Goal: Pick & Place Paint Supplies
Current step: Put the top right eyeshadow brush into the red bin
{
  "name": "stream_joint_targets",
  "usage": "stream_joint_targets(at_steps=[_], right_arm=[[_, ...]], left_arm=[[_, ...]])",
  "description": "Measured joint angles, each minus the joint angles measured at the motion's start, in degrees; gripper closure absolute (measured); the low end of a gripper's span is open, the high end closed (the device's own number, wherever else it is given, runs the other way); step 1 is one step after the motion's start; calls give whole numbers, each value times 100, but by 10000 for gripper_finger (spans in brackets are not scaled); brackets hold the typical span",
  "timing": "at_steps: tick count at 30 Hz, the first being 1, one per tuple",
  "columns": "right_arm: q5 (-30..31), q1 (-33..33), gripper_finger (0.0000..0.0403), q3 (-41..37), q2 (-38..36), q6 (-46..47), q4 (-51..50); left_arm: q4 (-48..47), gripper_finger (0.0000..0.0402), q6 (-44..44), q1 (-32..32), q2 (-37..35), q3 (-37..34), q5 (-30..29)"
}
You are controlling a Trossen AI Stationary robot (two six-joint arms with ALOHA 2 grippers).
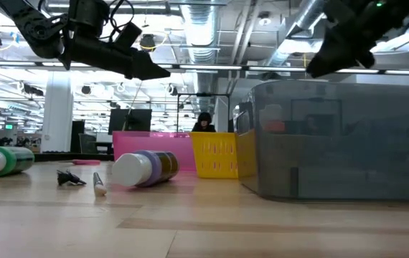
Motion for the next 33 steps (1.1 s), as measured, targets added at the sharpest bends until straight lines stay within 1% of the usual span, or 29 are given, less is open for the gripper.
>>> stream_joint_targets(at_steps=[3, 7, 9, 15, 18, 21, 26, 33], right_arm=[[-291, 158, 284, -119, -224, 600, -288], [-754, 251, 285, -114, -235, 1677, -921], [-1210, 242, 285, -115, -228, 2124, -1079], [-2959, 156, 285, -113, -189, 3433, -1227], [-3584, 180, 285, -113, -189, 4032, -1409], [-3931, 305, 285, -113, -187, 4609, -1620], [-4251, 558, 285, -113, -45, 5284, -1687], [-4738, 1075, 285, -111, 498, 6042, -1582]], left_arm=[[36, 198, -25, 0, 0, 0, -1], [36, 198, -25, 2, 0, 0, -2], [36, 198, -25, 2, 0, 0, -8], [36, 198, -25, 8, -1, 0, -14], [36, 198, -22, 9, 0, 0, -14], [77, 198, -18, 9, 0, 0, -14], [213, 198, -16, 9, -1, 0, -12], [382, 198, -14, 9, -1, 0, -10]])
